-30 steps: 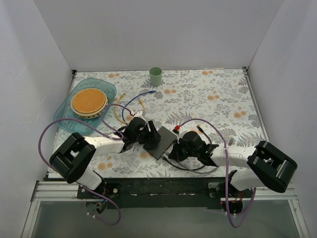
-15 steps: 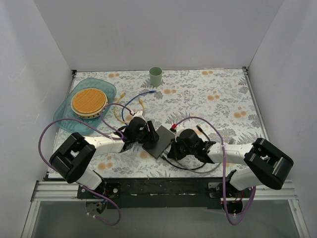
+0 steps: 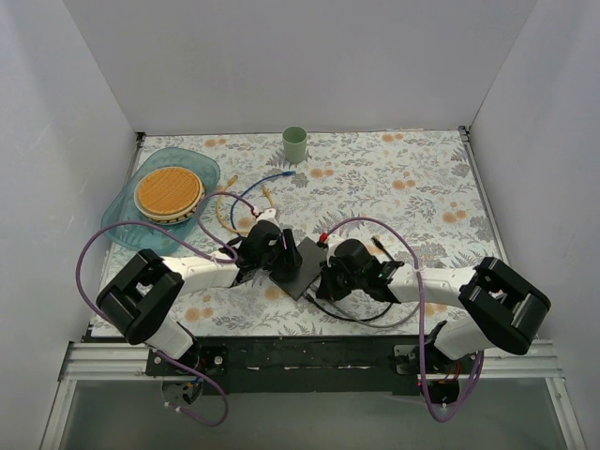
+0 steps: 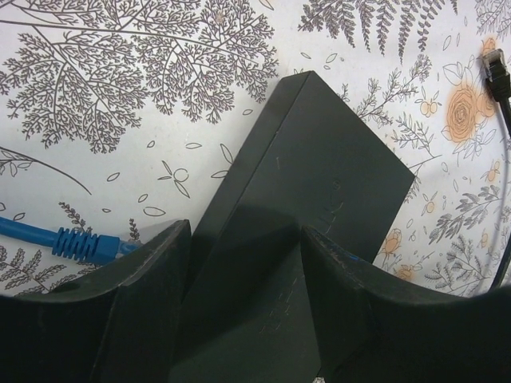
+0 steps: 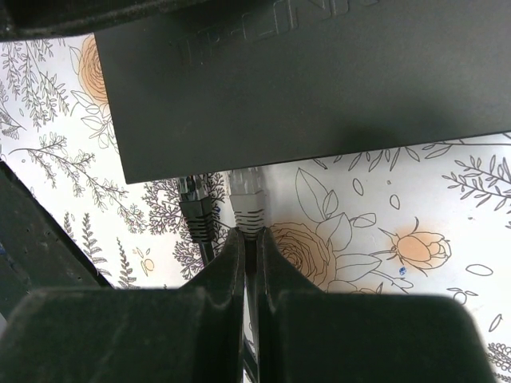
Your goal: Insert the plug into the switch port
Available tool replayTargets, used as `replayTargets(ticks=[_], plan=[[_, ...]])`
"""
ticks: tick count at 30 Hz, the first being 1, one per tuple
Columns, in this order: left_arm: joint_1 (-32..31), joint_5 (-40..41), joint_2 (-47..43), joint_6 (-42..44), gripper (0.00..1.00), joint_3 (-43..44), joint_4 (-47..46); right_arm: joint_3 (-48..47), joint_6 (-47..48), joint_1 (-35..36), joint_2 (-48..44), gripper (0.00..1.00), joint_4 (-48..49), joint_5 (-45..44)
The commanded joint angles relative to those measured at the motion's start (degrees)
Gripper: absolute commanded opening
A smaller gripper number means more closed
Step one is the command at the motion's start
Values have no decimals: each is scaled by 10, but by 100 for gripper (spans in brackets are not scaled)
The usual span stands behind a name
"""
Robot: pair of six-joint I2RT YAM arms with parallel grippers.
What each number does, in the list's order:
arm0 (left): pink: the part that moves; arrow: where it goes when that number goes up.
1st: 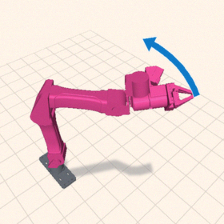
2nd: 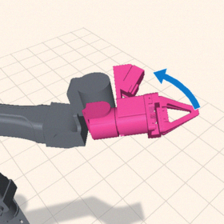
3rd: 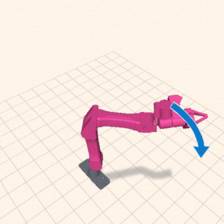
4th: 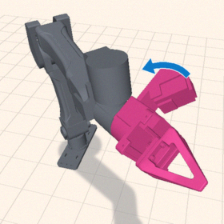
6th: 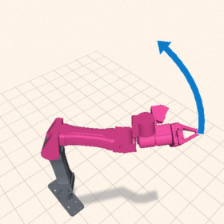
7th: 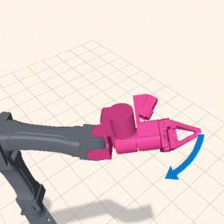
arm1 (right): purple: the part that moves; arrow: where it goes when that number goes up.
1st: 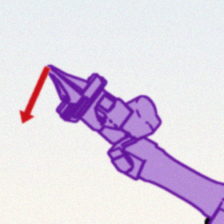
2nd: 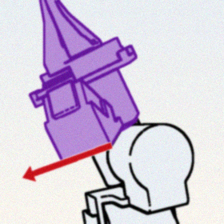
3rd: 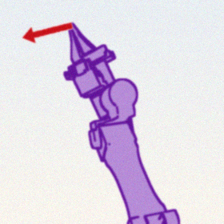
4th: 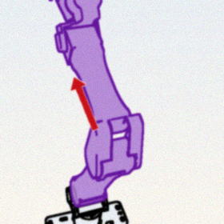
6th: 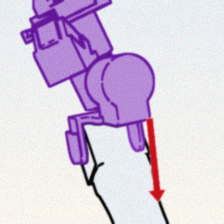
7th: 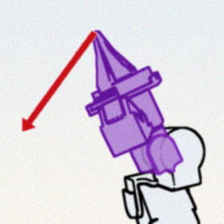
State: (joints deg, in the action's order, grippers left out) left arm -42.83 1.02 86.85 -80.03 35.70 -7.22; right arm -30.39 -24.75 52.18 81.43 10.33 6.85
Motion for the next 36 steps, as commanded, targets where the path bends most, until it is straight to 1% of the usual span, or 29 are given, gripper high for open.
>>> replayTargets(ticks=[1,4,10,16,22,26,28,34,36], plan=[[-126,-341,24,-91,11,14,25,-68,16,-7,29,1,238,-118],[-138,-354,41,-95,6,20,25,-67,15,-7,23,1,243,-130],[-154,-373,73,-111,0,20,16,-60,21,-7,10,1,268,-152],[-161,-378,81,-122,0,13,13,-42,28,-7,-7,1,295,-199],[-176,-385,98,-128,0,20,13,-47,32,-7,0,1,311,-218],[-179,-370,97,-137,0,14,17,-42,35,-7,-9,1,317,-242],[-179,-364,90,-139,0,11,18,-23,45,-7,-22,1,337,-256],[-179,-355,99,-145,0,11,20,-32,34,-7,-40,1,297,-312],[-180,-354,100,-147,0,11,20,-31,33,-7,-44,1,296,-312]])
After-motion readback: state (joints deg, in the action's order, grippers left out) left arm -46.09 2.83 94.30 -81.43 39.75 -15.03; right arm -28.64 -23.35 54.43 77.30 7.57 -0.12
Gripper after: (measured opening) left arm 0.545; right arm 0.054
